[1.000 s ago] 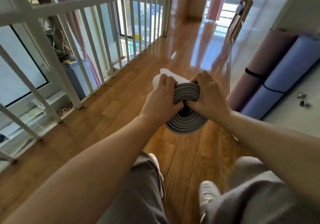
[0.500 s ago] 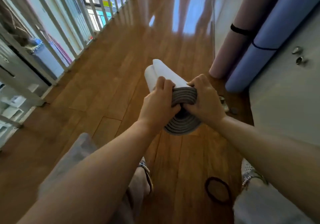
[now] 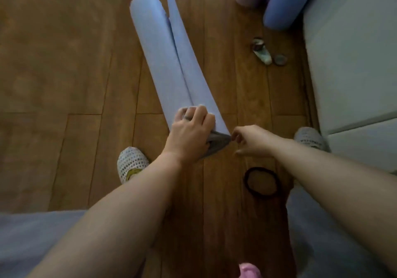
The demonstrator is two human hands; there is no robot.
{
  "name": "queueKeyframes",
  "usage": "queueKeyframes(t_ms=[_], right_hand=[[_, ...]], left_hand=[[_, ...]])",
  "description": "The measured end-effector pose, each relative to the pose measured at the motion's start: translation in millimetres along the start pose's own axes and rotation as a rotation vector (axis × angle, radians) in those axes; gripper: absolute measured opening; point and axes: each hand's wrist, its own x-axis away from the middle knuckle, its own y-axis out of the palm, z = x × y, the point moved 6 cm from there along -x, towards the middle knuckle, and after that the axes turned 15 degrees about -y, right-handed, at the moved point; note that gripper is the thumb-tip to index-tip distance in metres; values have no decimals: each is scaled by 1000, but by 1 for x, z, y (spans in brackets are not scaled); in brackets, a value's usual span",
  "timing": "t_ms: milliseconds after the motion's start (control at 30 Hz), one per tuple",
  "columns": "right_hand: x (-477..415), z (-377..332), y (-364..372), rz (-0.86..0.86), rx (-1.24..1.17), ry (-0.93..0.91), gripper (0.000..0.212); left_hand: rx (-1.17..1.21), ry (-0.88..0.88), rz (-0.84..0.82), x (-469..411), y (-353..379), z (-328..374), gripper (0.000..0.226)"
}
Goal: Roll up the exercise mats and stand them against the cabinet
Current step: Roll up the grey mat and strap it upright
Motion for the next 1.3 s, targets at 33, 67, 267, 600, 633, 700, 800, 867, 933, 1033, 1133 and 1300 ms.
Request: queueKeyframes(t_ms=[33,67,267,600,633,700,800,867,933,1033,1133,1300], right_hand=[[-1,18,16,-105,41,62,39],[-2,33,30,-190,71,111,36],[-18,83,81,-394,246,163,38],[-32,99,100,-351,417,-7,17],[-31,97,96,-342,373,11,19],[-29,90,80,-283,268,50,22],[-24,71,46,-153,140,95,34],[-18,58,20,-53,66,132,36],[-7,41,-9,72,-49,153,35],[18,2,-58,272,-232,92,42],[53,-60,-109,480,-376,-76,41],[126,-172,-168,664,-400,-348,20]], left_hand=[[1,5,-1,1,12,3,30],[5,9,2,2,23,7,32],[0,8,49,5,80,19,45],[-7,25,45,6,109,24,50],[-4,22,44,5,107,24,51],[-1,9,53,3,96,24,47],[35,-16,59,-4,65,24,27],[79,-58,43,-9,34,23,34],[116,-96,55,-12,1,18,34],[153,-143,91,-12,-53,12,28],[192,-208,143,-6,-118,10,39],[318,-347,177,19,-223,4,44]])
